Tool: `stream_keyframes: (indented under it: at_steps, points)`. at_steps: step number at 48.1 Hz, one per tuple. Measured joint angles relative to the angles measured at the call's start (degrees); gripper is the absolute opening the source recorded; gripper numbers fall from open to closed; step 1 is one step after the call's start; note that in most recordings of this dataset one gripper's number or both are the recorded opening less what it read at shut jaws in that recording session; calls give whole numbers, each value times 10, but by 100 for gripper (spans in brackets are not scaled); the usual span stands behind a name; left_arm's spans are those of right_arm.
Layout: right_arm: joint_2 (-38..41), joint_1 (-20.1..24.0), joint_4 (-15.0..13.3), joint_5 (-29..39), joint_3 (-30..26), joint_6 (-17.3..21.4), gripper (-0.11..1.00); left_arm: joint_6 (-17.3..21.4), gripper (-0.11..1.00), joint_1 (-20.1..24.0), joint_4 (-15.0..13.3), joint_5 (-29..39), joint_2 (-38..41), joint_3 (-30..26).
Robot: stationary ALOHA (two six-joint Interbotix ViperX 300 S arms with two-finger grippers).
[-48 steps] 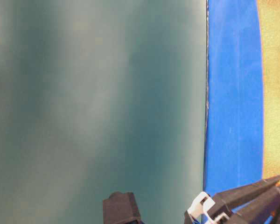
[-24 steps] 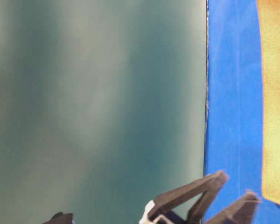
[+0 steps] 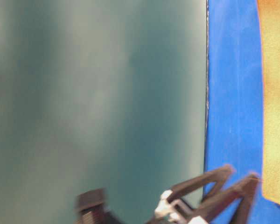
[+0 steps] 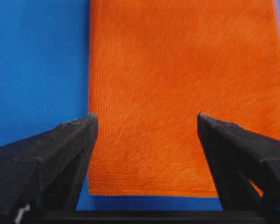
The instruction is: Fold the orange towel.
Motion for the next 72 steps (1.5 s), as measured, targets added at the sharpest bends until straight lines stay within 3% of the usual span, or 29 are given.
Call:
stream_keyframes:
  at_steps: [11,27,31,38,44,57,72]
  points:
    - [83,-27,-3,-25,-6,-3,59,1,81,37,0,-1,77,-16]
    - [98,-41,-3,-47,-10,-11,55,1,75,52,-2,-2,83,-20]
    - [98,-41,-3,-48,-11,-11,44,-3,64,52,-2,5,82,-21]
    - [98,-40,-3,-49,-12,-11,4,-4,27,52,-2,33,82,-29]
    - [98,-40,-4,-49,-12,-12,3,1,5,52,-2,45,82,-35]
    - [79,-40,-3,-47,-12,-12,3,2,4,53,-3,110,71,-59]
    - [-57,-25,-4,33,-27,-15,3,1,4,54,-3,223,-40,-103]
